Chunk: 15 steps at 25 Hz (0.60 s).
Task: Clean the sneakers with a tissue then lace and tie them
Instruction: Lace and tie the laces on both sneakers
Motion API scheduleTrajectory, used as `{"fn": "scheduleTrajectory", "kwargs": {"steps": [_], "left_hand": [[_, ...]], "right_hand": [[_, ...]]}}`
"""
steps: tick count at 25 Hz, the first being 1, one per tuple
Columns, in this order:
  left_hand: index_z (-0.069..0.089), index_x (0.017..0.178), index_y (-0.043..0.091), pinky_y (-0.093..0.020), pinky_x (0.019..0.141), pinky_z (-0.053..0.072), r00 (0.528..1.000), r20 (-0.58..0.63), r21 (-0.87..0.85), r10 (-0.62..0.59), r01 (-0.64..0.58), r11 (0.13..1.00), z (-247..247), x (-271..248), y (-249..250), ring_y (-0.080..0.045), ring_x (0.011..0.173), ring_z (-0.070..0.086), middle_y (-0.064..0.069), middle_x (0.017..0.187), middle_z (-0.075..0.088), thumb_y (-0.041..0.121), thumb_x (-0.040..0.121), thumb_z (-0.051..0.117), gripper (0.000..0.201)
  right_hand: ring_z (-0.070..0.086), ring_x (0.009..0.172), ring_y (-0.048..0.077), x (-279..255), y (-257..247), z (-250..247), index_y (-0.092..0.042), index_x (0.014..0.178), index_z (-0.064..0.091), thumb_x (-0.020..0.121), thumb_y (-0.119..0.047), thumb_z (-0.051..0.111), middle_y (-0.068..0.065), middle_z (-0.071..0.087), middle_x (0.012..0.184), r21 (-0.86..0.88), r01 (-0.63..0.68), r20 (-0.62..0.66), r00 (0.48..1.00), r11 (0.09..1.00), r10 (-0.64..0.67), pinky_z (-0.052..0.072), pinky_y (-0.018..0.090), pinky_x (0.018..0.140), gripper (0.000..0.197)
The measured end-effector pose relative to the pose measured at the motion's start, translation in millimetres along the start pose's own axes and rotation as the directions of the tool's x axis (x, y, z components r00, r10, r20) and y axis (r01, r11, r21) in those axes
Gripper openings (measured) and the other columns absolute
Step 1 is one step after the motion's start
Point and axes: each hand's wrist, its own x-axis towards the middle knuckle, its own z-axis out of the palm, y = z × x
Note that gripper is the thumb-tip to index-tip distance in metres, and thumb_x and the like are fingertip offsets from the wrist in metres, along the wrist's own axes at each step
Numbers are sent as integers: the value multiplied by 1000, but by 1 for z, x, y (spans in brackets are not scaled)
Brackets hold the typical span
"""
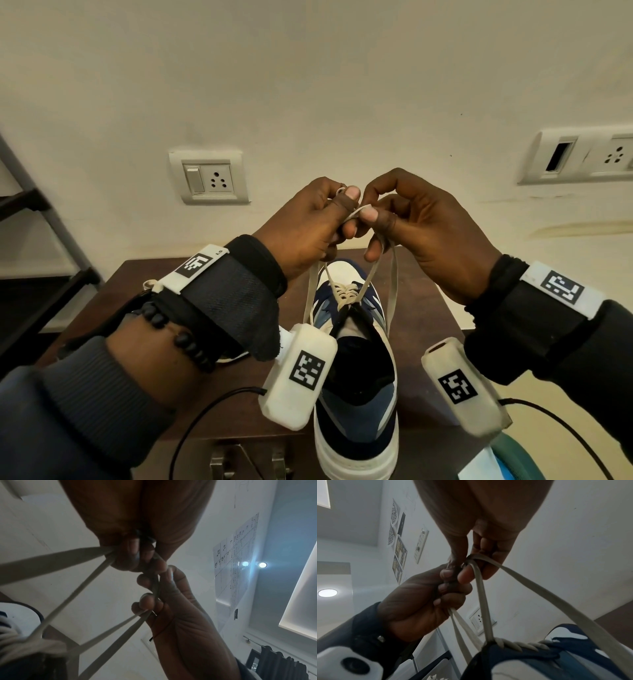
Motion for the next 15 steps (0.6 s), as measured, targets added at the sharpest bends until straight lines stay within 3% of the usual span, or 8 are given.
{"fn": "scheduleTrajectory", "kwargs": {"steps": [4, 7, 9, 11, 15], "left_hand": [[46, 96, 11, -29, 52, 43, 999, 40, -40, 0, 2, 999, -4, -2, 6, -13, 57, 48, -3, 68, 56, 33, 102, 37, 24], [49, 91, 9, -35, 61, 53, 997, 73, -13, 29, -28, 1000, -7, -6, 5, -17, 63, 57, -9, 74, 62, 33, 96, 49, 25], [46, 80, 9, -36, 64, 55, 995, 82, 23, 55, -57, 998, -9, -9, 1, -18, 63, 61, -14, 75, 64, 28, 88, 62, 25], [40, 70, 14, -37, 64, 55, 995, 82, 50, 60, -64, 997, -15, -10, -5, -17, 64, 63, -5, 68, 63, 20, 83, 68, 31], [50, 72, 23, -49, 68, 57, 985, 76, 177, 157, -168, 970, -23, -11, -13, -27, 73, 61, -6, 82, 55, 21, 82, 73, 26]], "right_hand": [[64, 58, 33, 4, -3, 0, 1, 102, 45, 99, -21, 47, 17, 68, 76, -2, -37, -19, 999, 999, 37, 54, 32, 59, 23], [64, 54, 32, 6, -5, 1, -3, 102, 46, 99, -29, 46, 14, 68, 71, -44, -62, -39, 997, 997, 60, 52, 33, 55, 26], [61, 49, 29, 9, -4, 2, -6, 99, 48, 98, -33, 47, 13, 66, 66, -85, -72, -54, 996, 994, 68, 49, 32, 54, 27], [58, 45, 26, 11, -4, 4, -8, 97, 51, 97, -34, 48, 14, 65, 62, -125, -88, -62, 995, 988, 80, 47, 30, 54, 27], [52, 42, 24, 13, 1, 6, -11, 92, 57, 96, -37, 50, 12, 62, 56, -160, -137, -76, 989, 978, 126, 44, 31, 56, 27]]}}
